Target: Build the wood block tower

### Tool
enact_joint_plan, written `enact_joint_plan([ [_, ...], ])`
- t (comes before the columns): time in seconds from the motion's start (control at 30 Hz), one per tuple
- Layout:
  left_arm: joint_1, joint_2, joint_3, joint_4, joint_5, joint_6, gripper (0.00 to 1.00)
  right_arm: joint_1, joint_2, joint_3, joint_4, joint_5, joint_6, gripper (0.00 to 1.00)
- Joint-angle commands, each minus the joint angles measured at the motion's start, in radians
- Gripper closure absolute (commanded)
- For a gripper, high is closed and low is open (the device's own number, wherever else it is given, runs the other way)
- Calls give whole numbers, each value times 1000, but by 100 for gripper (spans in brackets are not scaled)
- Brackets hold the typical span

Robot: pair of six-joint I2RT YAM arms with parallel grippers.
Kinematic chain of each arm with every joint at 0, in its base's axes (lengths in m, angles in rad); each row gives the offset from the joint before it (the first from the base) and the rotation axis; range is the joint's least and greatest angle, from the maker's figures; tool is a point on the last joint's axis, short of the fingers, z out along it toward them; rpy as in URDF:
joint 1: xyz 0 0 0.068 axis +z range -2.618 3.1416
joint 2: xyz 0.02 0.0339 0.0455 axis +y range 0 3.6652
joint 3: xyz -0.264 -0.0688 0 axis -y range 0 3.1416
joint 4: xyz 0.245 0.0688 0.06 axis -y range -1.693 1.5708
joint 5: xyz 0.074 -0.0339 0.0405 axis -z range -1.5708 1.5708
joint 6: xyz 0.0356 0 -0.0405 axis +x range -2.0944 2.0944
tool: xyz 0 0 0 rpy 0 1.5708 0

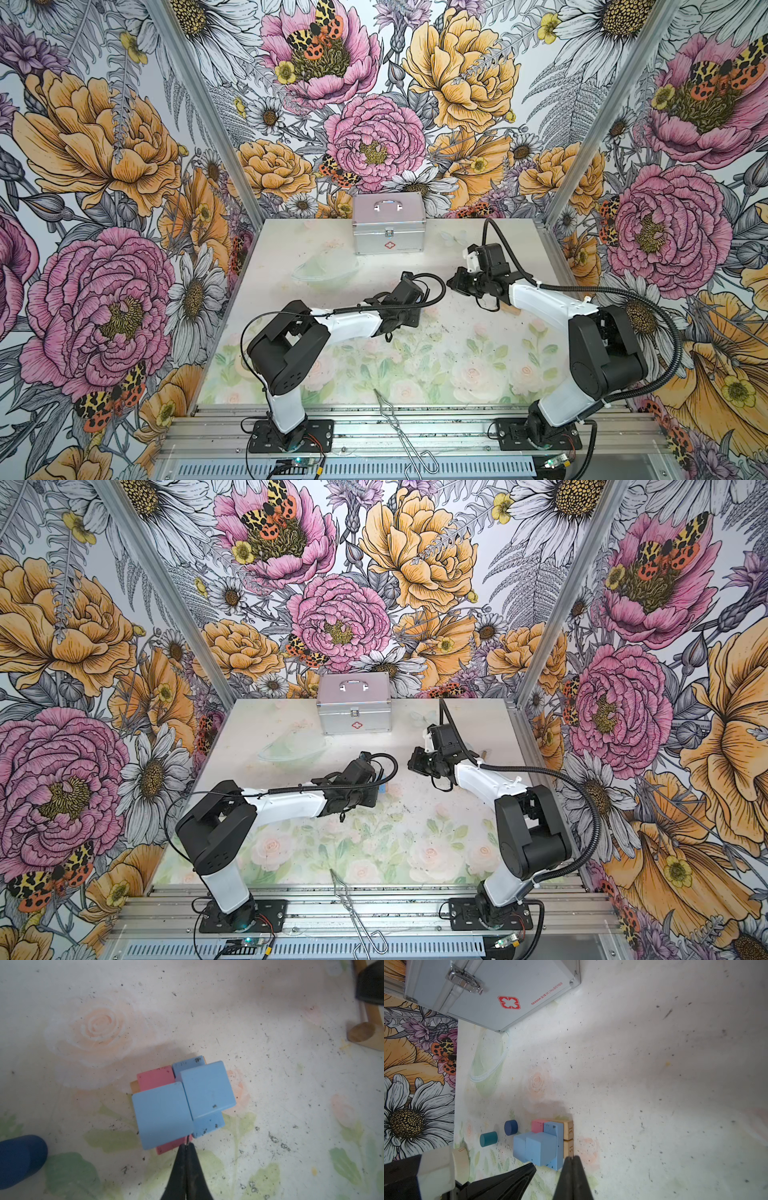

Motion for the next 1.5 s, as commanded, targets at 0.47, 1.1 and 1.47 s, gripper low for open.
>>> enact_joint_plan([
  [0.47,3,19,29,-3,-33,-19,100,-5,-33,-6,28,-11,11,100],
  [1.1,7,32,47,-16,-33,-13,100,-6,-30,-9,32,-16,14,100],
  [1.47,16,32,54,-21,-33,-10,100,-6,-28,-9,34,-17,13,100],
])
